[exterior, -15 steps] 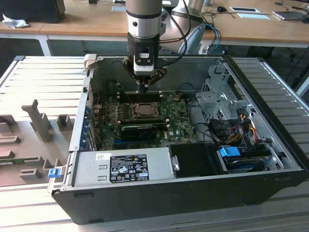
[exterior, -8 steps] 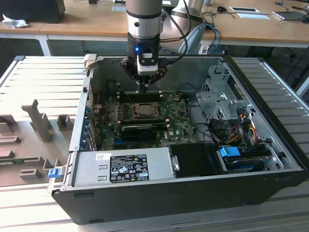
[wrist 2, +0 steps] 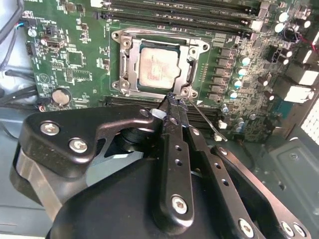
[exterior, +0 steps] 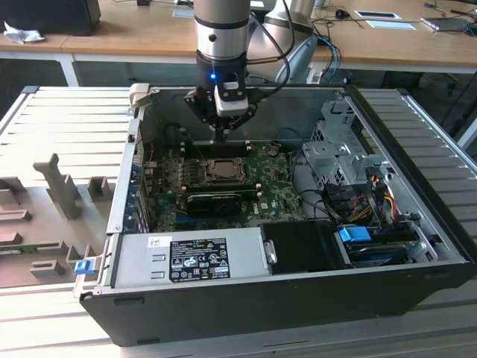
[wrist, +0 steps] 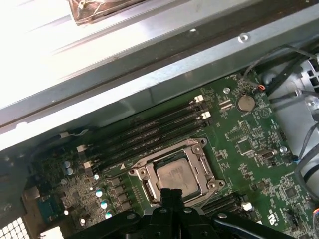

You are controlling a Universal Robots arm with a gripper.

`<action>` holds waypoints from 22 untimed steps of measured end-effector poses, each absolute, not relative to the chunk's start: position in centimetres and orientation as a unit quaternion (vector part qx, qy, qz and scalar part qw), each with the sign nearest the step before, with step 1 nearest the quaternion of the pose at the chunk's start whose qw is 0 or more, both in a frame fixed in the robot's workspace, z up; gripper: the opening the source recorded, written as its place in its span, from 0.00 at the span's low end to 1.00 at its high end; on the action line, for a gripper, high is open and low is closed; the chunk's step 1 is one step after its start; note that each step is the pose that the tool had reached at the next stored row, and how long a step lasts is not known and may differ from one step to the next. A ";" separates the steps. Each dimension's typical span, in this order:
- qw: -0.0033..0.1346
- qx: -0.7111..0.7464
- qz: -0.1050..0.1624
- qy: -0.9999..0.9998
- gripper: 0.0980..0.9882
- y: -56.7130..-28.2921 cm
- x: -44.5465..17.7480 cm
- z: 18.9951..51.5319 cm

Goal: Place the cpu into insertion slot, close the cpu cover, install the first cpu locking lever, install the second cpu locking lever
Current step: 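Install the first cpu locking lever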

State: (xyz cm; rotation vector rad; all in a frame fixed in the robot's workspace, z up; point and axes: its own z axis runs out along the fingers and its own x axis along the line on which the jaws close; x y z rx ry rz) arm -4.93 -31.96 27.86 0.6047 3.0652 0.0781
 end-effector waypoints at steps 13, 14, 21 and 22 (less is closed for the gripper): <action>0.005 0.064 0.026 0.998 0.01 -32.0 -4.9 27.8; 0.004 0.050 0.026 0.998 0.01 -32.0 -4.9 27.8; 0.003 -0.024 0.026 0.999 0.01 -32.0 -4.9 27.8; 0.002 -0.033 0.026 0.999 0.01 -32.0 -4.9 27.8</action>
